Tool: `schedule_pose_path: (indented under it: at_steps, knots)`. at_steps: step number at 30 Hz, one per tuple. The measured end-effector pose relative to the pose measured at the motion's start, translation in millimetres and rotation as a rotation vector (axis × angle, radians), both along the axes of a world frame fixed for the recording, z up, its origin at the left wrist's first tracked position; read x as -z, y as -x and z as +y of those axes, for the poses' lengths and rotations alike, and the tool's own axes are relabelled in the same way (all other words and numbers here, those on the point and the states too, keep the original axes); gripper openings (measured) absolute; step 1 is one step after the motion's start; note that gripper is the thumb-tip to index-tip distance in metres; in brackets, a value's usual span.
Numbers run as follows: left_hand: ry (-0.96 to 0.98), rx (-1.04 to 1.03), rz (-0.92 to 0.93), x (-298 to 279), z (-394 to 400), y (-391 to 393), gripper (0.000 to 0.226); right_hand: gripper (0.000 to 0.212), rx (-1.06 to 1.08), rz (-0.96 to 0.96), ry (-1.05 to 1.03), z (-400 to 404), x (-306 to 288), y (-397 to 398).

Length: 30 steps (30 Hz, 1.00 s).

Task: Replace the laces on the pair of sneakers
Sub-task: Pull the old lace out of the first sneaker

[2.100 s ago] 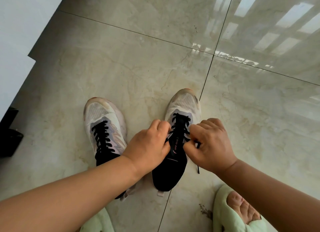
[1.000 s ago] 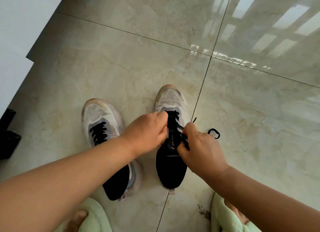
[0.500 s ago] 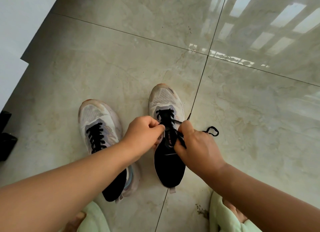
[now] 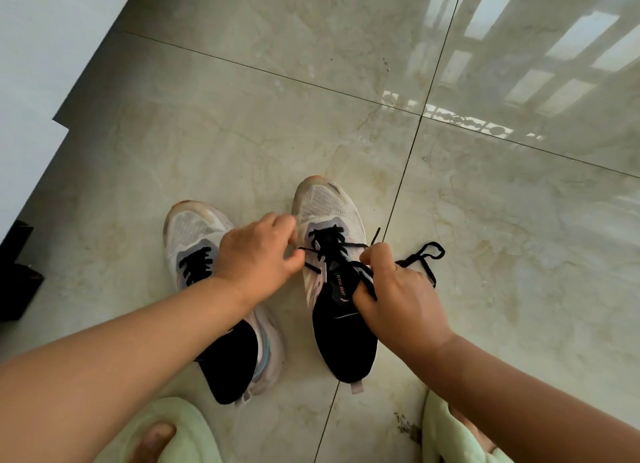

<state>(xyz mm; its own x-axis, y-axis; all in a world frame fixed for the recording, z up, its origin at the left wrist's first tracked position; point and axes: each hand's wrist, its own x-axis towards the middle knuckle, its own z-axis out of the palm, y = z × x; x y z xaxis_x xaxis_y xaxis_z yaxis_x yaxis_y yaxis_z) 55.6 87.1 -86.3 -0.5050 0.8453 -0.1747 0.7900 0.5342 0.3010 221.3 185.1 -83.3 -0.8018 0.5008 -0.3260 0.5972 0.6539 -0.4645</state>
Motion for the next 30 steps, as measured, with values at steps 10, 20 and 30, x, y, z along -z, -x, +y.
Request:
schedule_pose_path:
  at_steps: [10, 20, 30]
  knots:
    - [-0.297, 0.235, -0.132, -5, -13, -19, 0.012, 0.022, 0.000, 0.008, 0.016, 0, -1, -1]
    - [-0.172, 0.235, 0.061, -8, -1, -5, 0.018, 0.023, 0.025, 0.018, 0.023, -1, -1, -3]
    - [-0.138, 0.060, -0.019, -3, -13, 9, 0.019, 0.018, 0.048, 0.025, 0.032, -1, -1, -4]
